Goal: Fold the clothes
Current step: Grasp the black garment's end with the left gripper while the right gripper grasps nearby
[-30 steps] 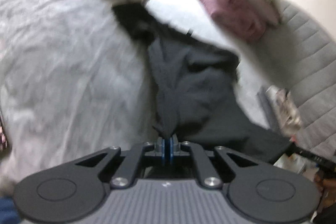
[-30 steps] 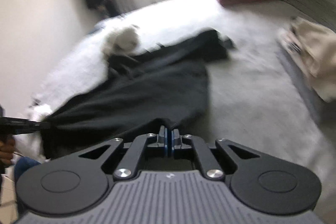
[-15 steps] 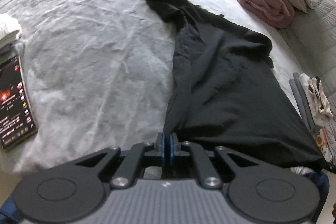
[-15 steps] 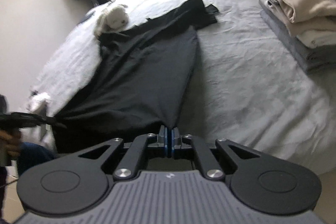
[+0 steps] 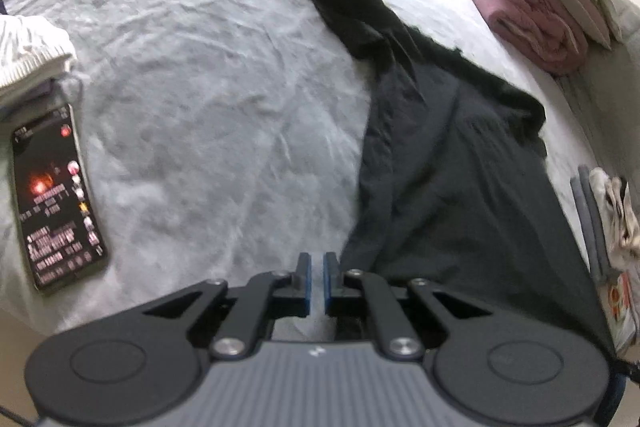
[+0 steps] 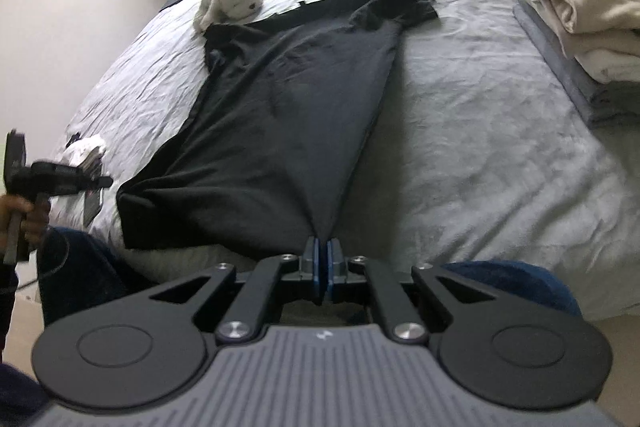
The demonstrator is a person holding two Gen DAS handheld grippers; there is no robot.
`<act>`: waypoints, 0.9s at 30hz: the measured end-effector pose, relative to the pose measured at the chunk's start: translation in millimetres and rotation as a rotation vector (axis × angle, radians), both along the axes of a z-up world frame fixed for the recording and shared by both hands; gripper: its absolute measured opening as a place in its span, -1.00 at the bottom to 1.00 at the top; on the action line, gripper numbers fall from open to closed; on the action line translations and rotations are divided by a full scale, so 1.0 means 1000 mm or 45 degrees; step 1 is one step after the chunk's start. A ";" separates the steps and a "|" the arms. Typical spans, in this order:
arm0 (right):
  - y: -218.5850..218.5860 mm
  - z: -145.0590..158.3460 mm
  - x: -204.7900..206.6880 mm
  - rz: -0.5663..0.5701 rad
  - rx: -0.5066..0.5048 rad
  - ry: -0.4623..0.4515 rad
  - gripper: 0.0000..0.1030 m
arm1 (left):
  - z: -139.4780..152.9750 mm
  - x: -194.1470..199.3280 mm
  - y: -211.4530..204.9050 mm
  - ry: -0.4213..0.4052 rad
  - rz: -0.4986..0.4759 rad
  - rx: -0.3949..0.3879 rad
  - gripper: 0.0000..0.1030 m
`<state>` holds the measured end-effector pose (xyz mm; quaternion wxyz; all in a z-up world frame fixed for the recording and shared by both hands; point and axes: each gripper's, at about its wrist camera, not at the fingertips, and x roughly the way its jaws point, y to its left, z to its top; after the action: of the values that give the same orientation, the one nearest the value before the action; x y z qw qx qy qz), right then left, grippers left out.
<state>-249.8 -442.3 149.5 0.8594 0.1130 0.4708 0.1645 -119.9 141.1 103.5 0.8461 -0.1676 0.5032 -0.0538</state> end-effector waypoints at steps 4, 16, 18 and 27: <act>-0.006 0.018 0.013 0.004 -0.071 -0.083 -0.66 | 0.004 0.027 0.007 -0.011 0.052 -0.024 -0.83; -0.020 0.004 0.141 -0.043 -0.127 -0.244 -0.11 | -0.013 0.180 0.003 -0.085 0.213 -0.240 -0.17; -0.025 -0.006 0.172 -0.059 -0.125 -0.242 -0.09 | -0.021 0.207 0.004 -0.098 0.241 -0.246 -0.10; -0.056 -0.038 0.317 -0.156 -0.068 -0.205 0.09 | -0.067 0.305 0.003 -0.081 0.318 -0.281 0.19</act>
<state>67.7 -498.1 111.8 0.9055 0.1051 0.3967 0.1077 185.0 144.6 36.3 0.8382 -0.3189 0.4423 -0.0085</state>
